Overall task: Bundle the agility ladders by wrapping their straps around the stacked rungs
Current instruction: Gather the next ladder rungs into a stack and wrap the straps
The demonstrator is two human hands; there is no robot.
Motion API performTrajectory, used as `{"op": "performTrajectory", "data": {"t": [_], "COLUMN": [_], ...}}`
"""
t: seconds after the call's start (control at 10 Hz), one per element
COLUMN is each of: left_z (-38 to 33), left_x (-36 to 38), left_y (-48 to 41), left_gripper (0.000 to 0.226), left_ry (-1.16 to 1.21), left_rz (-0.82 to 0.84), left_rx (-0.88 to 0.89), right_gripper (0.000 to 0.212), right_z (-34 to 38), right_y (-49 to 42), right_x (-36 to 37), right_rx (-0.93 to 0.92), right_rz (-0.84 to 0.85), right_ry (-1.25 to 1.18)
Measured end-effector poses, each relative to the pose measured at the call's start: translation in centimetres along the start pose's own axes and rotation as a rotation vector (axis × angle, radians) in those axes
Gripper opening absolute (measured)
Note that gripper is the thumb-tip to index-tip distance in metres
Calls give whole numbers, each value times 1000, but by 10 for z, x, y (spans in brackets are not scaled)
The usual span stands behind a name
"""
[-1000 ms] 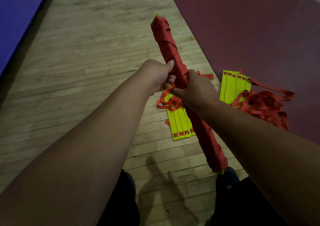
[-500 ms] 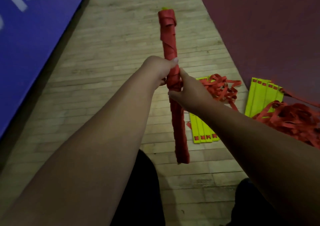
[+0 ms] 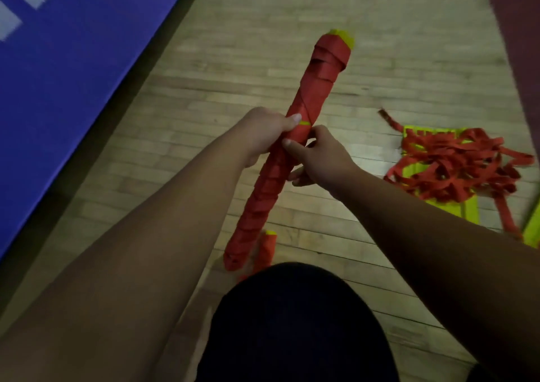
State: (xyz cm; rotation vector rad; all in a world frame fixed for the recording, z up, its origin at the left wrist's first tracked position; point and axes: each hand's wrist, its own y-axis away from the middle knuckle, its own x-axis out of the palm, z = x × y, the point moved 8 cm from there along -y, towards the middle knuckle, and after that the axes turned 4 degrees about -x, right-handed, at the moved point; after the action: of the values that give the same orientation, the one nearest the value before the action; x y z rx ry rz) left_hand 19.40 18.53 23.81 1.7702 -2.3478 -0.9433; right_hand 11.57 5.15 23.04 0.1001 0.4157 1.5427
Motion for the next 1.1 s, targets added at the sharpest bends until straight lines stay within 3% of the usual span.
{"op": "performTrajectory", "data": {"t": [0.3, 0.5, 0.6, 0.8, 0.9, 1.0, 1.1], "left_z": [227, 331, 354, 380, 450, 466, 417], "left_x": [-35, -25, -17, 4, 10, 9, 4], "left_y": [-45, -41, -36, -27, -52, -64, -50], "left_gripper": [38, 21, 23, 29, 30, 43, 35], "left_ry": [231, 358, 338, 213, 100, -19, -242], "left_rz": [-95, -66, -66, -58, -134, -196, -173], "left_rx": [-328, -488, -513, -577, -619, -641, -659], "right_gripper": [26, 48, 57, 48, 46, 55, 55], "right_z": [-141, -222, -247, -258, -259, -256, -246], "right_y": [-41, -29, -23, -3, -2, -19, -30], "right_x": [149, 200, 210, 213, 212, 204, 192], "right_rx": [307, 533, 585, 598, 622, 565, 556], "right_rz": [294, 452, 503, 636, 672, 661, 645], "right_ry": [-24, -58, -20, 89, 79, 130, 221]}}
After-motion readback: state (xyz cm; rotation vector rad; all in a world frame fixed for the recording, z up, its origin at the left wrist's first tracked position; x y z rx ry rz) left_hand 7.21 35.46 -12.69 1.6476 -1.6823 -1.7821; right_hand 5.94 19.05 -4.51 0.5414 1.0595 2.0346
